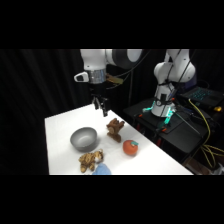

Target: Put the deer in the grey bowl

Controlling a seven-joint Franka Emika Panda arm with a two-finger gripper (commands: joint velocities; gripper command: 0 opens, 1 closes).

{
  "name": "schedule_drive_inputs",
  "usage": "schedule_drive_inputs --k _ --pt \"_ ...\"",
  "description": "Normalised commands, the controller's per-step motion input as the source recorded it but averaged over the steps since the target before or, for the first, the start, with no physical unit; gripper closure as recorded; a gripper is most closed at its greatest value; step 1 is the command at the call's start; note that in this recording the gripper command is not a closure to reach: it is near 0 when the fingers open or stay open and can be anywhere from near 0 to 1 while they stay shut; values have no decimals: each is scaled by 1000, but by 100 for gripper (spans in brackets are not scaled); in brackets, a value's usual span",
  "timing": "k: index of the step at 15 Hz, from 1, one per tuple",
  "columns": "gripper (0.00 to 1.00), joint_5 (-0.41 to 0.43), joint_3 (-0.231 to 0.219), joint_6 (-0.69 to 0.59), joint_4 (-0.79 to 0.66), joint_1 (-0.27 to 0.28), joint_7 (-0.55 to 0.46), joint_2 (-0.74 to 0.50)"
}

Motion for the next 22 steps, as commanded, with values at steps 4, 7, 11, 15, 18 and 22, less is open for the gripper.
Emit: schedule_drive_inputs --k 4,7,11,15,18,22 --pt "0 2 9 36 -56 -34 6 -53" --pt "0 6 -55 140 -255 -101 -70 -218" --pt "0 85 -113 257 -496 -152 -186 -367" --pt "0 159 -82 399 -604 -88 -135 -370" --pt "0 422 -37 651 -529 -23 -204 -156" --pt "0 595 -19 633 -246 -32 -312 181"
